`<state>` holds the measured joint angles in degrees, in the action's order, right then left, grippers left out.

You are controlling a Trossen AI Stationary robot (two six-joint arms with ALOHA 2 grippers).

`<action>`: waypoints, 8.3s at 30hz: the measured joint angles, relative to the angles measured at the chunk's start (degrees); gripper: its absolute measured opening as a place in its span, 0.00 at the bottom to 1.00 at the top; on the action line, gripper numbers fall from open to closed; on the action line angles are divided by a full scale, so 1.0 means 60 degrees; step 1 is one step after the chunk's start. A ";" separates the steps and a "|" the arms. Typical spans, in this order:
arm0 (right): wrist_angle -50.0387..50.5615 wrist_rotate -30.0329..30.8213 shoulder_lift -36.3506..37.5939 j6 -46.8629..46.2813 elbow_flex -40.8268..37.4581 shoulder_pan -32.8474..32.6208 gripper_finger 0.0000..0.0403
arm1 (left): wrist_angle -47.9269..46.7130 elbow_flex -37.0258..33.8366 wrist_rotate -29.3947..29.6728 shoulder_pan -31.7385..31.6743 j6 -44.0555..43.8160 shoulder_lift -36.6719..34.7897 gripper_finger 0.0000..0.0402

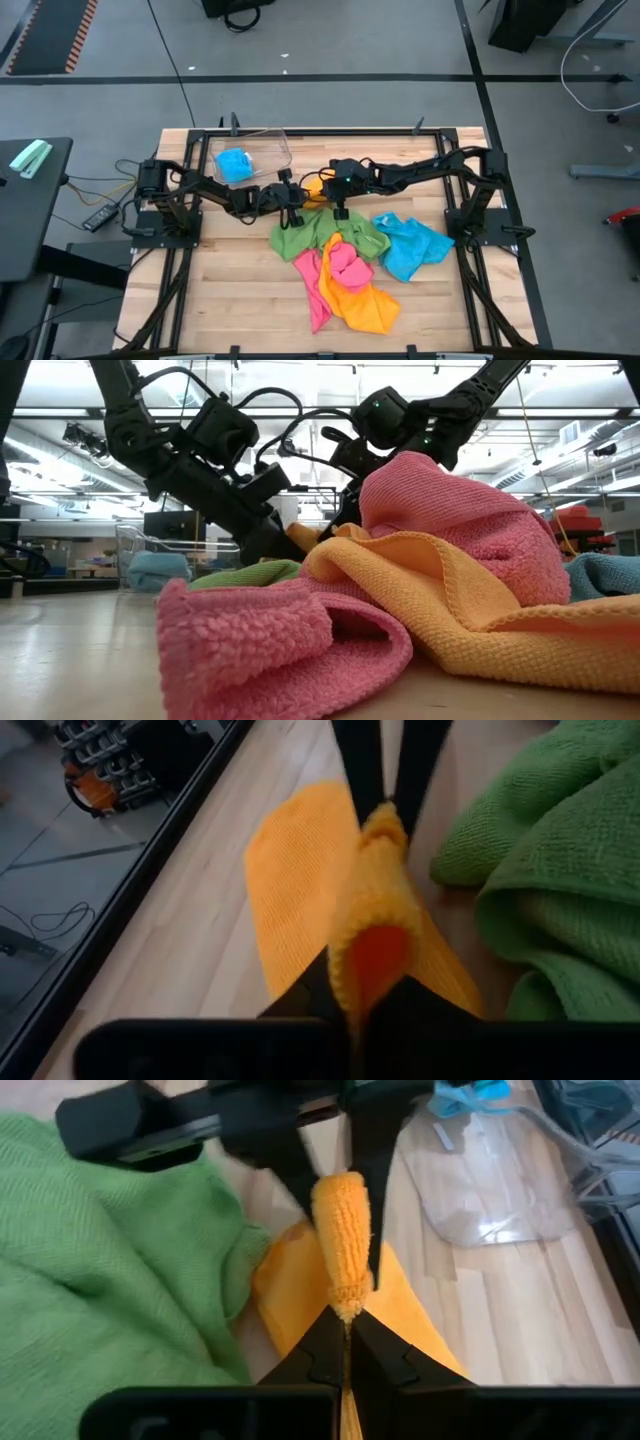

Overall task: Fold microfiber towels
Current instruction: Fold the top orange microfiber towel

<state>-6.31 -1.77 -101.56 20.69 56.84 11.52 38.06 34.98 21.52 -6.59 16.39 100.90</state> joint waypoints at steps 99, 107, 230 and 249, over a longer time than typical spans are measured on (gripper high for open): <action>0.1418 0.0973 -0.1239 -0.2249 -0.0015 0.1022 0.23 | -0.0366 -0.0149 -0.0760 0.0355 -0.0705 -0.0007 0.46; 0.2135 0.0782 -0.0608 -0.2550 -0.0059 0.1037 0.23 | -0.0240 -0.0146 -0.1117 0.0357 -0.0943 -0.0010 0.62; 0.2545 -0.2570 -0.0955 -0.4831 0.1222 0.4629 0.03 | -0.0740 -0.0146 -0.0868 -0.0481 0.1375 -0.1078 0.37; 0.3279 -0.2434 -0.0965 -0.4977 0.1137 0.3999 0.06 | -0.0819 -0.0146 -0.0864 -0.0481 0.1195 -0.1078 0.34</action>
<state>13.36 -16.37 -107.35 -9.17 63.66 35.51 33.15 34.11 16.34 -9.47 23.56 94.43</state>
